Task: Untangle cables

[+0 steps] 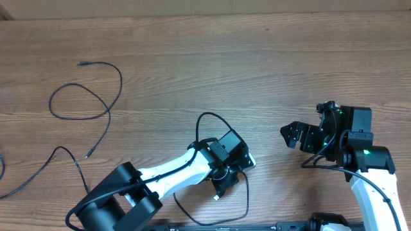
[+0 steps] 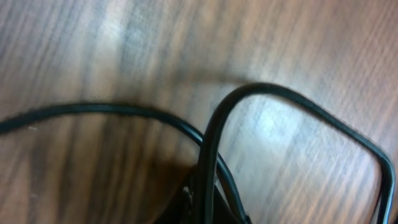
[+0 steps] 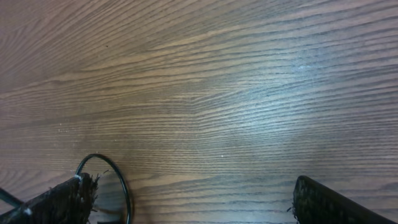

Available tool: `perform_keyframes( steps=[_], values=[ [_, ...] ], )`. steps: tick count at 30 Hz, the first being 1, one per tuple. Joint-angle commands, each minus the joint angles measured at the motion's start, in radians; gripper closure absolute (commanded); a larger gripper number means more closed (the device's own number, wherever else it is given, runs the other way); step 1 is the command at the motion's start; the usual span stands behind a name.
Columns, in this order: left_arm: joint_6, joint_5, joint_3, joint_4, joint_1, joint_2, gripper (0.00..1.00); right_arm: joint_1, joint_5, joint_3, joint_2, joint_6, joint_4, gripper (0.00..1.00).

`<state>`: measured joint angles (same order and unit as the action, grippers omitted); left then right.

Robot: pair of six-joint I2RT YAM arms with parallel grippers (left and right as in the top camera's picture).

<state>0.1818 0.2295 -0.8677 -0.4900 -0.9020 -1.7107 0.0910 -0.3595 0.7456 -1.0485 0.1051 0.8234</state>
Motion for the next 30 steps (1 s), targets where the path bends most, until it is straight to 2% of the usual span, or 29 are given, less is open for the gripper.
perform_keyframes(
  steps=[1, 5, 7, 11, 18, 22, 23, 26, 30],
  values=[
    [-0.141, -0.146, 0.024, 0.031, 0.0, -0.033, 0.96, 0.002, -0.001, 0.002, 0.003, 0.002, -0.005, 0.0],
    [-0.203, -0.19, 0.024, 0.073, 0.013, -0.033, 0.96, 0.002, -0.001, 0.002, 0.003, 0.002, -0.005, 0.0],
    [-0.293, -0.273, 0.024, 0.074, 0.053, -0.033, 0.96, 0.002, -0.001, 0.002, 0.003, 0.002, -0.006, 0.0],
    [-0.401, -0.323, 0.024, 0.072, 0.138, -0.033, 0.96, 0.002, -0.001, 0.002, 0.003, 0.002, -0.01, 0.0],
    [-0.5, -0.306, 0.024, 0.076, 0.402, -0.033, 0.96, 0.002, -0.001, 0.002, 0.003, 0.002, -0.01, 0.0],
    [-0.486, -0.225, 0.019, 0.076, 0.521, -0.032, 0.96, 0.002, -0.001, 0.002, 0.003, 0.002, -0.01, 0.0],
    [-0.459, -0.188, 0.016, 0.076, 0.537, -0.032, 0.96, 0.002, -0.001, 0.002, 0.003, 0.002, -0.01, 0.0],
    [-0.256, 0.011, -0.029, 0.037, 0.589, -0.023, 0.96, 0.002, -0.001, 0.002, 0.003, 0.002, -0.013, 0.0],
    [-0.19, 0.113, -0.135, -0.08, 0.605, -0.004, 0.96, 0.002, -0.001, 0.002, 0.003, 0.002, -0.013, 0.0]
  ],
)
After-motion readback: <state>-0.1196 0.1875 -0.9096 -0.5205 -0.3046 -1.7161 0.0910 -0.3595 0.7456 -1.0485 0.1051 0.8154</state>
